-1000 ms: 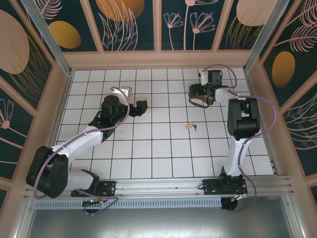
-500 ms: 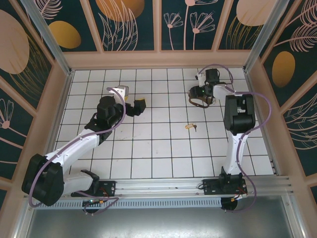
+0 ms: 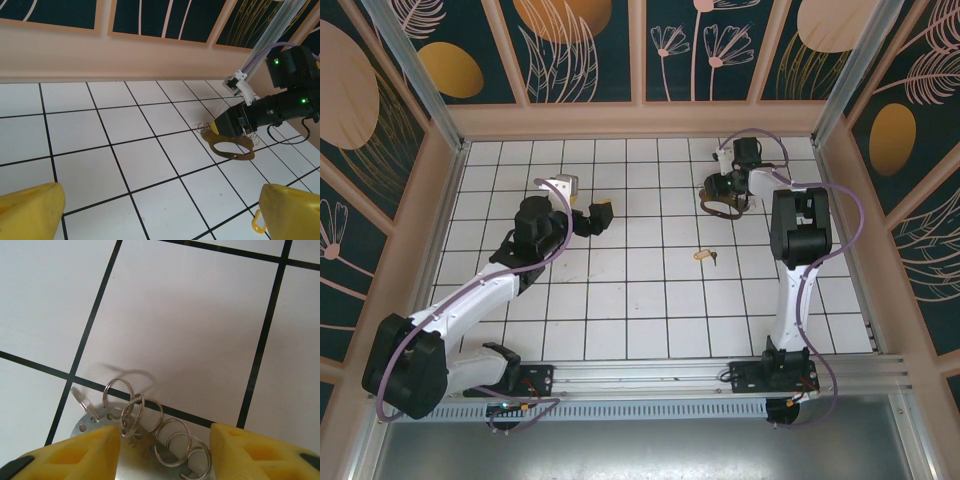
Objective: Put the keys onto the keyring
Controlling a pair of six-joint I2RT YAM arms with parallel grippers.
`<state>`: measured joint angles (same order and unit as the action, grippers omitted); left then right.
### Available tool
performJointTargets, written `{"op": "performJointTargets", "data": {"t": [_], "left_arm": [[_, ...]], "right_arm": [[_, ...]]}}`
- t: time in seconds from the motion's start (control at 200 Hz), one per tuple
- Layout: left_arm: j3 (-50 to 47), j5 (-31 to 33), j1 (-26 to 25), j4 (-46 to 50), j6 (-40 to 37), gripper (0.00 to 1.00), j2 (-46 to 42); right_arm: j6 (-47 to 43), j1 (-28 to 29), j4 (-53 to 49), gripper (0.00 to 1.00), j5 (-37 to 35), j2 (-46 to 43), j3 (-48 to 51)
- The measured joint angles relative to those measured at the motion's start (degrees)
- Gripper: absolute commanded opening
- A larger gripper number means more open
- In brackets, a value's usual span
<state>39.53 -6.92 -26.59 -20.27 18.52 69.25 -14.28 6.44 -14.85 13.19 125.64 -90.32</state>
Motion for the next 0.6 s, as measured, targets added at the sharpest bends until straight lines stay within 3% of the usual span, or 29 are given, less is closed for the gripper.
{"op": "performJointTargets", "data": {"t": [0.22, 0.601], "left_arm": [[0.0, 0.0, 0.0, -0.1, 0.0, 0.99, -1.1], [-1.0, 0.1, 0.0, 0.0, 0.0, 0.99, -1.6]], "right_arm": [[0.0, 0.0, 0.0, 0.44, 0.2, 0.0, 0.0], [0.1, 0.6, 2.6, 0.45, 0.5, -1.5, 4.5]]}}
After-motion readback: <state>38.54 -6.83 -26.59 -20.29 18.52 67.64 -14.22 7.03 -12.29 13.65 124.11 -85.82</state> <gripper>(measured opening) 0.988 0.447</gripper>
